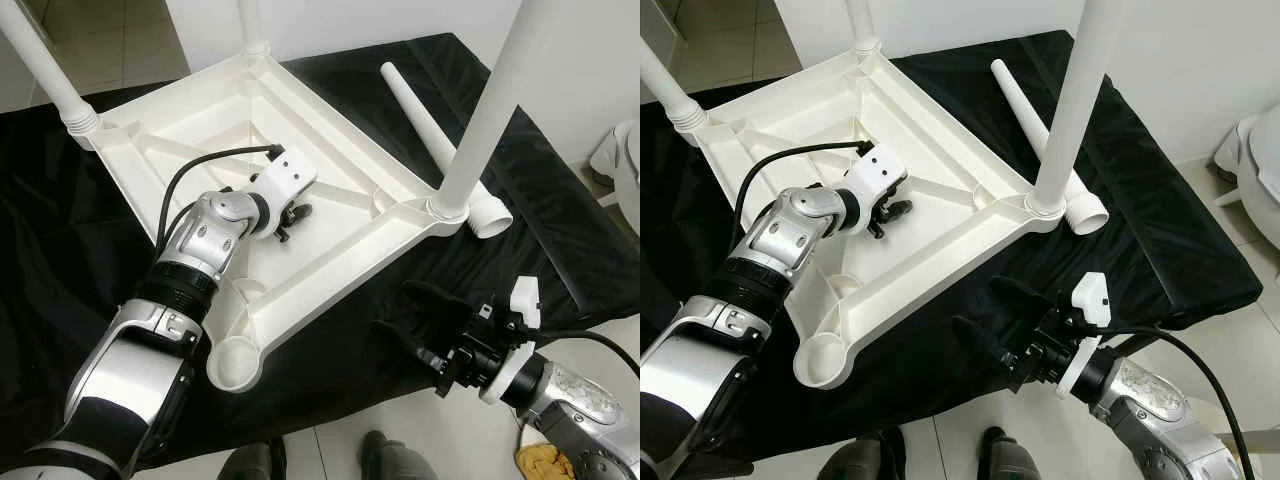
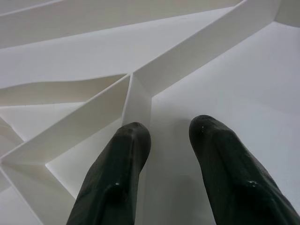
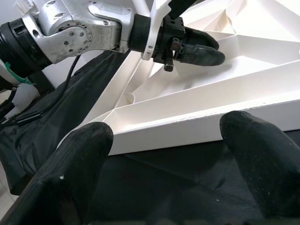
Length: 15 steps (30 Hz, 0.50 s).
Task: Building children table
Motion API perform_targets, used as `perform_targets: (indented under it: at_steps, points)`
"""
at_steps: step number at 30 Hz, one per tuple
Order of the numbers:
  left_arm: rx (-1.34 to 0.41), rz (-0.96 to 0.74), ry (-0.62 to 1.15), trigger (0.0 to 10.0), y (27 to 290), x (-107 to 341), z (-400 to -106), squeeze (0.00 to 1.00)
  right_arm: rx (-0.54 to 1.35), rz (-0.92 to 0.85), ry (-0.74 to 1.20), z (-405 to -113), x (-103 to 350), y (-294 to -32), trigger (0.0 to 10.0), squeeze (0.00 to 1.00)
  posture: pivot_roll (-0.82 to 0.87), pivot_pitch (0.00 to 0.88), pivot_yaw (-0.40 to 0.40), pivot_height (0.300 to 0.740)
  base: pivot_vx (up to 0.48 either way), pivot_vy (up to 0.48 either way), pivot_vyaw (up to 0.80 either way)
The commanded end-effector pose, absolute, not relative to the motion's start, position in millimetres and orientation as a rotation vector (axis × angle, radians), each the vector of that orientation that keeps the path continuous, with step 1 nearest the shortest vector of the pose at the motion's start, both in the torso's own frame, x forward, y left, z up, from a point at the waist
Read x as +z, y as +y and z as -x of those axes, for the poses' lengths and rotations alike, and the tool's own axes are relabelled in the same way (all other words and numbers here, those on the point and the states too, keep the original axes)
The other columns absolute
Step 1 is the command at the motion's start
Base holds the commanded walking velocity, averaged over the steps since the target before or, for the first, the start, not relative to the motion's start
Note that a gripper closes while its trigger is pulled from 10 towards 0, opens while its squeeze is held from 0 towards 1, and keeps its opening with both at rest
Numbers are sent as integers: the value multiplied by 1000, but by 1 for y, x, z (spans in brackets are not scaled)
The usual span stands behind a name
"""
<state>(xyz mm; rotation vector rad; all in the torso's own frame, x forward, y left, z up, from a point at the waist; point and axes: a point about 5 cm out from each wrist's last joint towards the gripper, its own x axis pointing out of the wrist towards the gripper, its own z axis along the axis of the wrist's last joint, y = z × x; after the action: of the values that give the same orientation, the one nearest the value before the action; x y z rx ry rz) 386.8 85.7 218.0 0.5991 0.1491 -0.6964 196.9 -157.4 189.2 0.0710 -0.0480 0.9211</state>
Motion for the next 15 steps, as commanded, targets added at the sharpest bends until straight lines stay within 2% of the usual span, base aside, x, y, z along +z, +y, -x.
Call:
perform_targets:
  at_steps: [1, 6, 8, 15]
  points:
    - [-511, -631, -22, 10000, 100, 258, -394, 0, 921, -67, -51, -197, 190, -160, 10000, 0, -108, 206, 99, 740, 0, 0, 0]
    - [-568, -483, -77, 10000, 96, 272, -389, 0, 917, -61, -57, -200, 190, -161, 10000, 0, -116, 185, 87, 740, 0, 0, 0]
    - [-532, -556, -92, 10000, 98, 275, -389, 0, 918, -58, -61, -202, 190, -161, 10000, 0, -117, 176, 83, 740, 0, 0, 0]
    - [-517, -582, -107, 10000, 101, 275, -390, 0, 922, -51, -82, -212, 193, -161, 10000, 0, -112, 152, 72, 740, 0, 0, 0]
